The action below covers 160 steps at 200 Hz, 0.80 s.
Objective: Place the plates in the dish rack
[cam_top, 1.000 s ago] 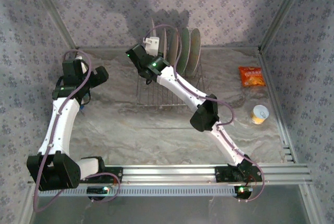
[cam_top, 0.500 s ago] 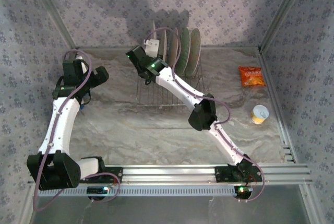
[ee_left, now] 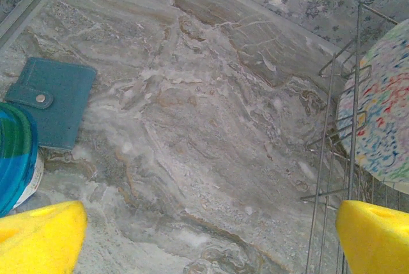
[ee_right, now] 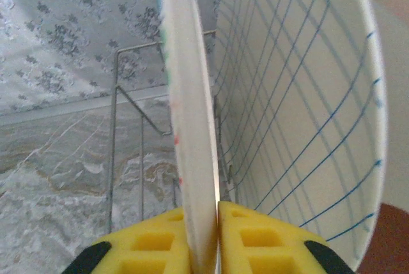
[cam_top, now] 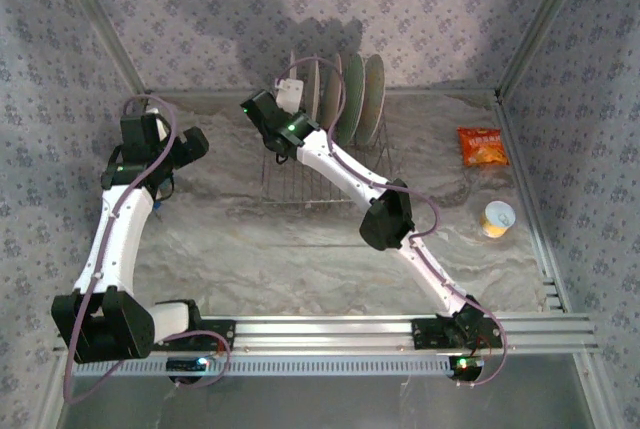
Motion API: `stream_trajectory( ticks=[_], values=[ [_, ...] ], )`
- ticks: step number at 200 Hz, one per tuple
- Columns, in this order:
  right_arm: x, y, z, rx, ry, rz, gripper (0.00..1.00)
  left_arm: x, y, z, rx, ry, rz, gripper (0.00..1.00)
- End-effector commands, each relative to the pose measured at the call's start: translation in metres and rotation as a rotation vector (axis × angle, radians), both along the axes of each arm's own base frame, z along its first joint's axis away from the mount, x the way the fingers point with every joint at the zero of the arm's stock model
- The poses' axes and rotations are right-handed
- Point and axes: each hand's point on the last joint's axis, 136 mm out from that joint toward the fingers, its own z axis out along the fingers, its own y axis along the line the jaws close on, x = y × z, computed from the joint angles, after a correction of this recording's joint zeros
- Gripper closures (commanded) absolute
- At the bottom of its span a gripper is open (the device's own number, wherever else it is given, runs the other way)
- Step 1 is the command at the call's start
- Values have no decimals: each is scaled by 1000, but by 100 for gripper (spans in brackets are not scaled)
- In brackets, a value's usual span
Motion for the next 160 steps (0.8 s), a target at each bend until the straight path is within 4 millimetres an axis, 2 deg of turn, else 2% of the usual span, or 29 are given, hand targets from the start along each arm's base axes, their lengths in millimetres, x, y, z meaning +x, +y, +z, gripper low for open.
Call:
stream_trajectory(
  ticks=[1, 42, 76, 99, 120, 137, 160],
  values=[
    [2, 7, -8, 44, 5, -4, 82, 5, 1, 12, -4, -32, -3, 1],
    [-1, 9, -12, 52, 19, -1, 79, 5, 1, 11, -3, -31, -1, 1],
    [-5, 10, 11, 52, -15, 17, 76, 6, 1, 11, -3, -30, -1, 1],
    [-15, 6, 46, 65, -49, 34, 73, 5, 2, 11, 3, -30, 2, 1],
    [-27, 1, 87, 82, -93, 52, 71, 5, 3, 10, 8, -26, 3, 1],
    [-37, -11, 122, 88, -138, 51, 65, 5, 4, 9, 13, -20, 9, 1],
    [-51, -32, 160, 72, -169, 54, 55, 5, 6, 8, 21, -17, 16, 1]
  ],
)
